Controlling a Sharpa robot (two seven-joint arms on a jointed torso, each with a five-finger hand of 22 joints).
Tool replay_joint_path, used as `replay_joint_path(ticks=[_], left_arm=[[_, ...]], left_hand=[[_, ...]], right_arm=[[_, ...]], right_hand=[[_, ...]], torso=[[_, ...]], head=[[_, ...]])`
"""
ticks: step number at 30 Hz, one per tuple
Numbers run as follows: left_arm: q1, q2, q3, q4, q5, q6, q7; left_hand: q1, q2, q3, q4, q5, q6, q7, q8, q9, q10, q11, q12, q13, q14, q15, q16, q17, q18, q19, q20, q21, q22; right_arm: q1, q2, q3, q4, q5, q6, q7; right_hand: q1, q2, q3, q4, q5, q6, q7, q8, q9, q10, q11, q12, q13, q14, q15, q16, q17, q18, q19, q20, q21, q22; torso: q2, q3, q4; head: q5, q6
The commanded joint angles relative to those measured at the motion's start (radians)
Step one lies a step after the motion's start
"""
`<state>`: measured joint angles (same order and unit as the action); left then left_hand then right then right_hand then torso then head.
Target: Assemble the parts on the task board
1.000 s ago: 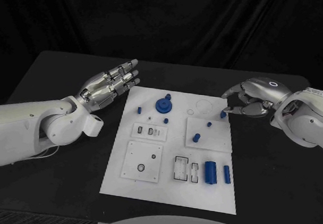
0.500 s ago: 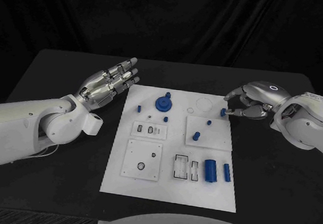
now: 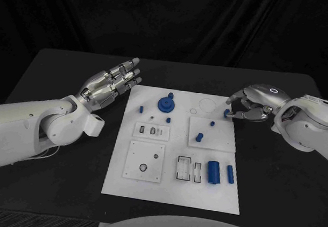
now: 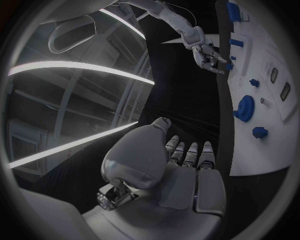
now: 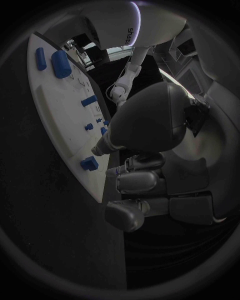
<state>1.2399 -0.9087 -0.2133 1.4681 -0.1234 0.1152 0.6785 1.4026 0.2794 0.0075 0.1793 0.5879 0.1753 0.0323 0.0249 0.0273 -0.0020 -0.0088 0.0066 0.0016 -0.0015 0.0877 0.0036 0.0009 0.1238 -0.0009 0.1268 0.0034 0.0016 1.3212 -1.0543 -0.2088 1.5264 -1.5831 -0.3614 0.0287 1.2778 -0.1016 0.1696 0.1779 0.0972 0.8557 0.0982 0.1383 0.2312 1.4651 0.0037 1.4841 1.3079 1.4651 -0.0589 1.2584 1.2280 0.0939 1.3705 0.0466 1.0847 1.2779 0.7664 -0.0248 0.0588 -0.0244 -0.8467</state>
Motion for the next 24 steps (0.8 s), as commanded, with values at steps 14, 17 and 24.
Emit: replay_joint_path(ticks=[14,17,24], left_arm=[[-0.002,0.004,0.001,-0.001,0.001,0.018,0.058],[-0.002,0.004,0.001,-0.002,0.001,0.018,0.057],[-0.003,0.005,0.001,-0.003,0.001,0.021,0.055]], left_hand=[[-0.008,-0.003,0.010,-0.002,0.003,0.002,0.006,0.007,0.001,0.002,0.007,-0.007,-0.002,0.001,0.006,-0.004,-0.001,-0.011,0.001,0.009,-0.003,-0.002],[-0.008,-0.003,0.010,-0.002,0.003,0.002,0.006,0.007,0.001,0.002,0.007,-0.007,-0.002,0.001,0.006,-0.004,-0.001,-0.011,0.001,0.009,-0.003,-0.002],[-0.009,-0.003,0.014,-0.004,0.003,0.001,0.007,0.006,0.001,0.002,0.008,-0.007,-0.002,0.001,0.007,-0.004,-0.001,-0.012,0.001,0.009,-0.003,-0.002]], right_arm=[[-0.018,0.019,0.000,-0.024,0.000,-0.005,-0.024],[-0.019,0.021,0.000,-0.025,0.000,-0.004,-0.023],[-0.024,0.027,0.000,-0.030,0.000,0.001,-0.024]], right_hand=[[0.031,0.003,-0.010,0.005,0.055,0.048,-0.004,0.036,0.038,0.008,-0.003,-0.007,0.175,0.019,-0.005,-0.018,-0.013,0.016,-0.003,-0.001,-0.021,-0.006],[0.032,0.003,-0.010,0.004,0.058,0.048,-0.004,0.038,0.040,0.008,-0.003,-0.007,0.175,0.020,-0.006,-0.018,-0.013,0.016,-0.003,-0.001,-0.023,-0.007],[0.040,0.002,-0.011,0.001,0.073,0.052,-0.005,0.049,0.051,0.006,-0.004,-0.009,0.173,0.020,-0.006,-0.022,-0.015,0.016,-0.002,-0.001,-0.026,-0.006]], torso=[[-0.002,0.0006,0.0001],[-0.002,0.0008,-0.0003],[-0.001,0.0007,-0.0010]], head=[[-0.001,-0.005],[-0.001,-0.006],[0.001,-0.005]])
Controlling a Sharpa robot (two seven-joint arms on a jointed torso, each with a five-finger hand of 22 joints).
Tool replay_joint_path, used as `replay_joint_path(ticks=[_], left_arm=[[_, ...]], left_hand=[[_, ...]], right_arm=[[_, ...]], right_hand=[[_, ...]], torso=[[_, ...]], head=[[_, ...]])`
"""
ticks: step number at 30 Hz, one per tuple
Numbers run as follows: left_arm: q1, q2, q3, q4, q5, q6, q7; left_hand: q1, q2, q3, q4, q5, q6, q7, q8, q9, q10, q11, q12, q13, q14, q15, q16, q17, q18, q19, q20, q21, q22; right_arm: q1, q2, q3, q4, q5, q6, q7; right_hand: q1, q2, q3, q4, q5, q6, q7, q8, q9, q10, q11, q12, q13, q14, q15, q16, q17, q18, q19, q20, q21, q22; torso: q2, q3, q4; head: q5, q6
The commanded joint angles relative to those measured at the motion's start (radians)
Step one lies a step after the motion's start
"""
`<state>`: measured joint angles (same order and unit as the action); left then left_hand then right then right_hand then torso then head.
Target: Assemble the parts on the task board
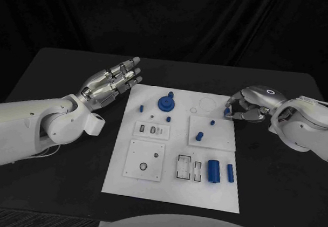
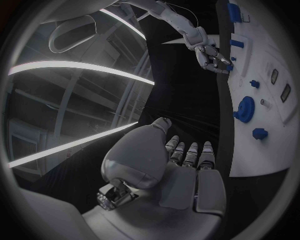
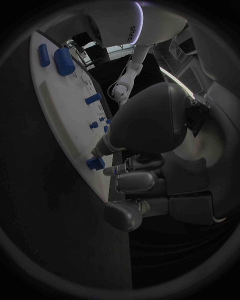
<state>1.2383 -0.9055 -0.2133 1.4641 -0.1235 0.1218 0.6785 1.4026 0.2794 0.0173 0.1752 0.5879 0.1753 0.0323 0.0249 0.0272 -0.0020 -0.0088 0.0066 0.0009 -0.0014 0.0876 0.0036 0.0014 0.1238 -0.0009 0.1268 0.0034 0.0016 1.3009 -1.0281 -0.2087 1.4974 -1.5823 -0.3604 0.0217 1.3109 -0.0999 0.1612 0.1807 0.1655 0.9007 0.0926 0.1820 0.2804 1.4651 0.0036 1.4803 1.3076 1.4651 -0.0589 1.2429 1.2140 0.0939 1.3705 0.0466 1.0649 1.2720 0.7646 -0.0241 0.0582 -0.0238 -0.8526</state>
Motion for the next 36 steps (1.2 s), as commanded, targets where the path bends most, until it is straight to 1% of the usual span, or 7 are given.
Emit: replay_joint_path(ticks=[1,13,22,28,30,33,36], left_arm=[[-0.001,0.002,0.001,0.001,0.001,0.015,0.055],[-0.002,0.002,0.001,0.001,0.001,0.018,0.052],[-0.002,0.002,0.001,0.001,0.001,0.021,0.049],[-0.002,0.003,0.001,0.000,0.001,0.022,0.047],[-0.002,0.002,0.001,0.000,0.001,0.022,0.047],[-0.002,0.000,0.001,0.001,0.001,0.022,0.046],[-0.002,-0.001,0.001,0.002,0.001,0.020,0.045]], left_hand=[[-0.009,-0.003,0.004,0.000,0.003,0.001,0.007,0.006,0.001,0.002,0.008,-0.007,-0.001,0.001,0.007,-0.004,-0.001,-0.012,0.001,0.009,-0.003,-0.002],[-0.009,-0.003,0.004,0.000,0.003,0.001,0.007,0.006,0.001,0.002,0.008,-0.007,-0.001,0.001,0.007,-0.004,-0.001,-0.012,0.001,0.009,-0.003,-0.002],[-0.010,-0.002,0.007,-0.001,0.003,0.002,0.008,0.006,0.001,0.002,0.008,-0.007,-0.001,0.001,0.007,-0.004,-0.001,-0.012,0.001,0.010,-0.003,-0.002],[-0.010,-0.002,0.007,-0.001,0.003,0.002,0.008,0.006,0.001,0.002,0.008,-0.007,-0.001,0.001,0.007,-0.004,-0.001,-0.012,0.001,0.010,-0.003,-0.002],[-0.010,-0.002,0.009,-0.002,0.003,0.003,0.009,0.007,0.001,0.002,0.009,-0.007,-0.001,0.001,0.008,-0.004,-0.001,-0.012,0.001,0.010,-0.003,-0.002],[-0.010,-0.002,0.009,-0.002,0.003,0.003,0.009,0.007,0.001,0.002,0.009,-0.007,-0.001,0.001,0.008,-0.004,-0.001,-0.012,0.001,0.010,-0.003,-0.002],[-0.010,-0.002,0.009,-0.002,0.003,0.003,0.009,0.007,0.001,0.002,0.009,-0.007,-0.001,0.001,0.008,-0.004,-0.001,-0.012,0.001,0.010,-0.003,-0.002]], right_arm=[[-0.005,0.001,0.000,-0.002,-0.001,0.001,-0.017],[-0.008,0.005,0.000,-0.005,-0.001,0.009,-0.023],[-0.008,0.006,0.000,-0.005,-0.002,-0.004,-0.015],[-0.009,0.004,0.000,0.002,-0.002,-0.051,0.007],[-0.009,0.002,0.000,0.009,0.000,-0.077,0.015],[-0.008,-0.007,0.001,0.034,0.013,-0.130,0.029],[-0.002,-0.012,0.001,0.061,0.018,-0.154,0.033]], right_hand=[[0.008,0.000,-0.003,-0.002,0.007,0.008,0.001,0.007,0.003,0.006,-0.004,-0.005,0.174,0.020,-0.007,-0.006,-0.001,0.016,-0.002,-0.002,-0.007,-0.001],[0.035,0.002,0.002,-0.017,0.047,0.007,-0.001,0.029,0.028,0.002,-0.006,-0.010,0.170,0.018,-0.008,-0.017,-0.010,0.018,-0.003,-0.003,-0.022,-0.004],[0.048,0.009,0.008,-0.025,0.092,0.022,-0.006,0.065,0.059,0.004,-0.009,-0.009,0.172,0.019,-0.010,-0.018,-0.009,0.018,-0.001,-0.005,-0.028,-0.002],[0.048,0.017,0.012,-0.025,0.113,0.039,-0.011,0.089,0.076,0.008,-0.012,-0.005,0.176,0.022,-0.013,-0.014,-0.004,0.016,0.005,-0.007,-0.022,0.004],[0.049,0.019,0.015,-0.025,0.130,0.047,-0.014,0.100,0.084,0.012,-0.014,-0.002,0.178,0.025,-0.014,-0.010,0.000,0.015,0.008,-0.009,-0.018,0.008],[0.054,0.021,0.021,-0.027,0.159,0.053,-0.016,0.114,0.095,0.014,-0.012,0.000,0.180,0.027,-0.014,-0.006,0.005,0.014,0.012,-0.010,-0.014,0.013],[0.055,0.020,0.023,-0.028,0.170,0.055,-0.017,0.119,0.099,0.015,-0.010,0.000,0.180,0.029,-0.013,-0.003,0.008,0.013,0.015,-0.009,-0.010,0.015]], torso=[[0.001,-0.0002,-0.0002],[0.000,-0.0008,0.0010],[0.000,-0.0006,0.0008],[0.000,-0.0006,0.0005],[0.000,-0.0005,0.0005],[0.000,-0.0005,0.0009],[0.000,-0.0002,0.0007]], head=[[0.000,0.001],[0.000,0.001],[0.001,0.001],[0.004,0.002],[0.006,0.003],[0.009,0.004],[0.011,0.006]])
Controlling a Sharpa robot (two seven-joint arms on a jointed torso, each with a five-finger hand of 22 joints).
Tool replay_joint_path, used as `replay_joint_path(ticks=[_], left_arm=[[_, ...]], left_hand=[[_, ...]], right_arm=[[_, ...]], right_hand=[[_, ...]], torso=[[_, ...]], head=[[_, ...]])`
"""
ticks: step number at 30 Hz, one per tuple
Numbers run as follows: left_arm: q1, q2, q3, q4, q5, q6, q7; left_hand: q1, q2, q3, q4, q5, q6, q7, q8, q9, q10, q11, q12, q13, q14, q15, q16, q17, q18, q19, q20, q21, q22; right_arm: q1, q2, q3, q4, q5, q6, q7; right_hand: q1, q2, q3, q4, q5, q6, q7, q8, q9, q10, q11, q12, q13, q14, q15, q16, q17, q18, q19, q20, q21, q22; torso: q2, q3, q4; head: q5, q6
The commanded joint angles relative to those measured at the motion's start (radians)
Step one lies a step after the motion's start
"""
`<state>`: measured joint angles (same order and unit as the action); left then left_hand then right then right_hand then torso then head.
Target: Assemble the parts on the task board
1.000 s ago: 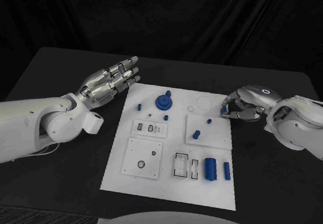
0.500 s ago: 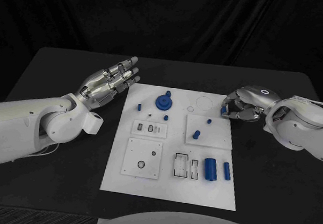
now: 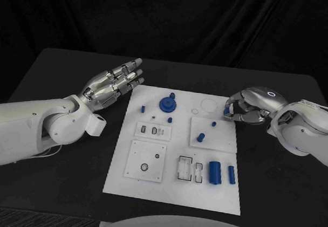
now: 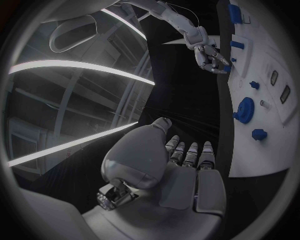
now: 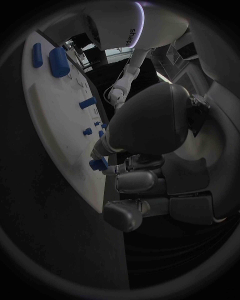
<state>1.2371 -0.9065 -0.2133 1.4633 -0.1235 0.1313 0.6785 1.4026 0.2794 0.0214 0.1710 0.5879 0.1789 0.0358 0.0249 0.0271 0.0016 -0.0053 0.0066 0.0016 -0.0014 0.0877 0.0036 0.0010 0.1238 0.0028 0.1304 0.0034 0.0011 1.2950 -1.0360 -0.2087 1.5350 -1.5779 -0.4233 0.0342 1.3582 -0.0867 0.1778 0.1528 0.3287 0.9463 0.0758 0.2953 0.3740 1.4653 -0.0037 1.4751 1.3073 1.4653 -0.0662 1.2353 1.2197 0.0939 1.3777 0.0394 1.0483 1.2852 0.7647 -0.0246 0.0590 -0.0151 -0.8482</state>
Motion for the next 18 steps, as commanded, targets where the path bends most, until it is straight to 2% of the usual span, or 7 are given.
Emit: replay_joint_path(ticks=[1,6,9,14,18], left_arm=[[-0.001,0.000,0.001,0.002,0.001,0.011,0.044],[-0.001,0.004,0.001,0.001,0.001,0.011,0.043],[-0.001,0.008,0.001,-0.001,0.001,0.012,0.042],[-0.001,0.016,0.001,-0.005,0.001,0.016,0.042],[-0.001,0.018,0.001,-0.005,0.001,0.017,0.042]], left_hand=[[-0.010,-0.002,0.005,0.002,0.003,-0.001,0.006,0.007,0.001,-0.002,0.006,-0.007,-0.002,0.001,0.008,-0.004,-0.001,-0.012,-0.003,0.007,-0.003,-0.001],[-0.010,-0.002,0.005,0.002,0.003,-0.001,0.006,0.007,0.001,-0.002,0.006,-0.007,-0.002,0.001,0.008,-0.004,-0.001,-0.012,-0.003,0.007,-0.003,-0.001],[-0.010,-0.002,0.005,0.002,0.003,-0.001,0.006,0.007,0.001,-0.002,0.006,-0.007,-0.002,0.001,0.008,-0.004,-0.001,-0.012,-0.003,0.007,-0.003,-0.001],[-0.010,-0.002,0.005,0.002,0.003,-0.001,0.006,0.007,0.001,-0.002,0.006,-0.007,-0.002,0.001,0.008,-0.004,-0.001,-0.012,-0.003,0.007,-0.003,-0.001],[-0.010,-0.002,0.005,0.002,0.003,-0.001,0.006,0.007,0.001,-0.002,0.006,-0.007,-0.002,0.001,0.008,-0.004,-0.001,-0.012,-0.003,0.007,-0.003,-0.001]], right_arm=[[0.009,-0.004,0.001,0.033,0.015,-0.096,0.021],[0.038,0.013,0.001,0.092,-0.002,-0.092,0.017],[0.047,0.042,0.001,0.110,-0.017,-0.077,0.017],[0.050,0.119,0.001,0.103,-0.027,-0.038,0.018],[0.037,0.186,0.001,0.080,-0.043,-0.014,0.023]], right_hand=[[0.008,0.007,0.007,0.000,0.006,0.009,0.000,0.005,0.005,0.015,-0.003,0.005,0.181,0.029,-0.006,0.005,0.002,0.013,0.008,-0.002,0.006,0.002],[0.006,0.005,0.008,0.000,0.019,0.004,0.002,0.007,0.008,0.015,0.001,0.006,0.181,0.031,-0.003,0.010,0.008,0.012,0.010,-0.001,0.007,0.004],[0.006,0.005,0.010,0.001,0.026,0.001,0.003,0.007,0.009,0.017,0.001,0.007,0.182,0.032,-0.003,0.012,0.010,0.012,0.011,0.000,0.010,0.006],[0.003,0.004,0.011,0.001,0.035,-0.004,0.005,0.007,0.011,0.021,0.003,0.011,0.186,0.037,-0.002,0.025,0.022,0.010,0.016,0.000,0.020,0.012],[0.002,0.003,0.014,-0.001,0.046,-0.006,0.006,0.009,0.014,0.022,0.006,0.012,0.186,0.039,0.000,0.030,0.028,0.010,0.018,0.001,0.020,0.014]], torso=[[0.000,0.0004,0.0001],[0.000,0.0007,-0.0007],[0.000,0.0008,-0.0009],[0.001,-0.0001,-0.0001],[0.002,-0.0008,0.0009]], head=[[0.002,0.002],[-0.001,-0.001],[-0.002,-0.001],[-0.001,-0.002],[-0.002,-0.005]])
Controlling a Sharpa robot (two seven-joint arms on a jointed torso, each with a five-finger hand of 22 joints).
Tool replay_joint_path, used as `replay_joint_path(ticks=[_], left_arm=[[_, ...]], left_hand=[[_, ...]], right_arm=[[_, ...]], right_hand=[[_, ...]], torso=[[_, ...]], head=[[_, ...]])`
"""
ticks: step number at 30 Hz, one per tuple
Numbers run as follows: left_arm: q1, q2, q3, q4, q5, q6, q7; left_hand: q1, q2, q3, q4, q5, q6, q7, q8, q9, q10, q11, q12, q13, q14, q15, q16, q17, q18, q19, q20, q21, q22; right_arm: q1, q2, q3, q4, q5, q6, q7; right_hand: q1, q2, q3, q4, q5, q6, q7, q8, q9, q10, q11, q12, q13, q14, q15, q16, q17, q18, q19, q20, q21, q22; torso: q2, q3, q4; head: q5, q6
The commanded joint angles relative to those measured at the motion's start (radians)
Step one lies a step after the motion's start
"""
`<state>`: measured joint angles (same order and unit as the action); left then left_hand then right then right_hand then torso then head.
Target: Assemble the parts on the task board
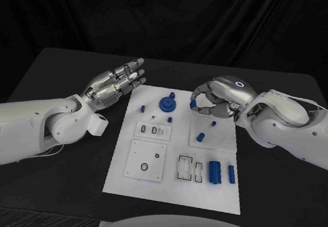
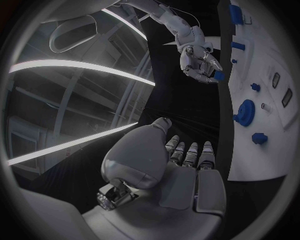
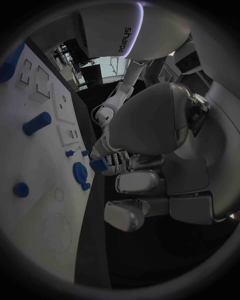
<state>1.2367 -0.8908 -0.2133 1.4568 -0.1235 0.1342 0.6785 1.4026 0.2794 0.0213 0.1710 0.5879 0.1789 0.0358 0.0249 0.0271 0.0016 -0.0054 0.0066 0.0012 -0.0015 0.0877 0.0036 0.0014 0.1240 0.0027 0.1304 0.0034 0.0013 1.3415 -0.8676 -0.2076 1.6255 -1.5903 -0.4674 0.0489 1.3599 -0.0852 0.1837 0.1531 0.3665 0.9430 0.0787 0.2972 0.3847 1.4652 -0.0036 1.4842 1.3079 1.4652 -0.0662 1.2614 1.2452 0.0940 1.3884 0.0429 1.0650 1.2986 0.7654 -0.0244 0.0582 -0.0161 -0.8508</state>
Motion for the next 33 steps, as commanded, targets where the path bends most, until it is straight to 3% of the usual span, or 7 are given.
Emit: replay_joint_path(ticks=[1,4,13,17,25,33], left_arm=[[-0.001,0.002,0.001,0.002,0.001,0.014,0.043],[-0.001,0.001,0.001,0.002,0.001,0.014,0.042],[-0.001,0.004,0.001,0.001,0.001,0.015,0.042],[-0.001,0.008,0.001,0.000,0.001,0.017,0.044],[-0.001,0.009,0.001,-0.003,0.001,0.019,0.042],[-0.001,0.012,0.001,-0.005,0.001,0.022,0.041]], left_hand=[[-0.010,-0.002,0.005,0.002,0.003,-0.001,0.006,0.007,0.001,-0.002,0.006,-0.007,-0.001,0.001,0.008,-0.004,-0.001,-0.012,-0.003,0.007,-0.003,-0.001],[-0.010,-0.002,0.005,0.002,0.003,-0.001,0.006,0.007,0.001,-0.002,0.006,-0.007,-0.001,0.001,0.008,-0.004,-0.001,-0.012,-0.003,0.007,-0.003,-0.001],[-0.012,-0.002,0.010,0.000,0.003,-0.001,0.007,0.007,0.001,-0.002,0.007,-0.007,-0.001,0.001,0.009,-0.004,-0.001,-0.012,-0.003,0.007,-0.003,-0.001],[-0.013,-0.002,0.011,0.000,0.003,-0.001,0.008,0.006,0.001,-0.002,0.009,-0.007,-0.001,0.001,0.009,-0.004,-0.001,-0.012,-0.003,0.007,-0.003,-0.001],[-0.013,-0.002,0.011,0.000,0.003,-0.001,0.008,0.006,0.001,-0.002,0.009,-0.007,-0.001,0.001,0.009,-0.004,-0.001,-0.012,-0.003,0.007,-0.003,-0.001],[-0.013,-0.002,0.011,0.000,0.003,-0.001,0.008,0.006,0.001,-0.002,0.009,-0.007,-0.001,0.001,0.009,-0.004,-0.001,-0.012,-0.003,0.007,-0.003,-0.001]], right_arm=[[-0.015,0.033,0.000,-0.016,-0.037,0.035,0.008],[-0.027,0.065,0.000,-0.029,-0.046,0.048,0.005],[-0.065,0.156,0.000,-0.068,-0.072,0.084,-0.010],[-0.078,0.182,0.000,-0.078,-0.076,0.088,-0.012],[-0.089,0.200,0.000,-0.087,-0.079,0.102,-0.017],[-0.091,0.200,0.000,-0.089,-0.080,0.117,-0.022]], right_hand=[[0.000,0.001,0.008,-0.002,0.009,-0.003,0.003,0.007,0.003,0.022,0.006,0.003,0.186,0.039,0.000,0.004,0.002,0.010,0.007,-0.002,0.004,0.001],[0.000,0.001,0.008,-0.002,0.010,-0.004,0.004,0.007,0.003,0.023,0.006,0.004,0.187,0.039,0.000,0.005,0.003,0.010,0.007,-0.002,0.004,0.001],[-0.006,-0.002,0.009,-0.002,0.014,-0.010,0.008,0.005,0.004,0.017,0.010,-0.002,0.182,0.038,0.003,-0.001,-0.003,0.012,0.003,0.000,-0.011,-0.006],[-0.008,-0.003,0.009,-0.002,0.014,-0.012,0.009,0.004,0.004,0.015,0.011,-0.004,0.180,0.037,0.004,-0.004,-0.006,0.013,0.001,0.000,-0.015,-0.007],[-0.012,-0.006,0.009,-0.003,0.013,-0.018,0.012,0.002,0.004,0.011,0.014,-0.008,0.177,0.035,0.006,-0.007,-0.008,0.015,-0.002,0.002,-0.025,-0.011],[-0.015,-0.008,0.010,-0.004,0.008,-0.024,0.014,-0.001,0.005,0.007,0.017,-0.011,0.174,0.032,0.009,-0.012,-0.014,0.016,-0.005,0.005,-0.034,-0.015]], torso=[[0.001,-0.0014,0.0022],[0.001,-0.0021,0.0024],[0.000,-0.0012,0.0072],[0.001,-0.0010,0.0072],[0.001,-0.0013,-0.0013],[0.000,0.0012,-0.0001]], head=[[0.000,-0.003],[-0.001,-0.006],[-0.018,-0.012],[-0.016,-0.012],[-0.009,-0.013],[-0.011,-0.013]])
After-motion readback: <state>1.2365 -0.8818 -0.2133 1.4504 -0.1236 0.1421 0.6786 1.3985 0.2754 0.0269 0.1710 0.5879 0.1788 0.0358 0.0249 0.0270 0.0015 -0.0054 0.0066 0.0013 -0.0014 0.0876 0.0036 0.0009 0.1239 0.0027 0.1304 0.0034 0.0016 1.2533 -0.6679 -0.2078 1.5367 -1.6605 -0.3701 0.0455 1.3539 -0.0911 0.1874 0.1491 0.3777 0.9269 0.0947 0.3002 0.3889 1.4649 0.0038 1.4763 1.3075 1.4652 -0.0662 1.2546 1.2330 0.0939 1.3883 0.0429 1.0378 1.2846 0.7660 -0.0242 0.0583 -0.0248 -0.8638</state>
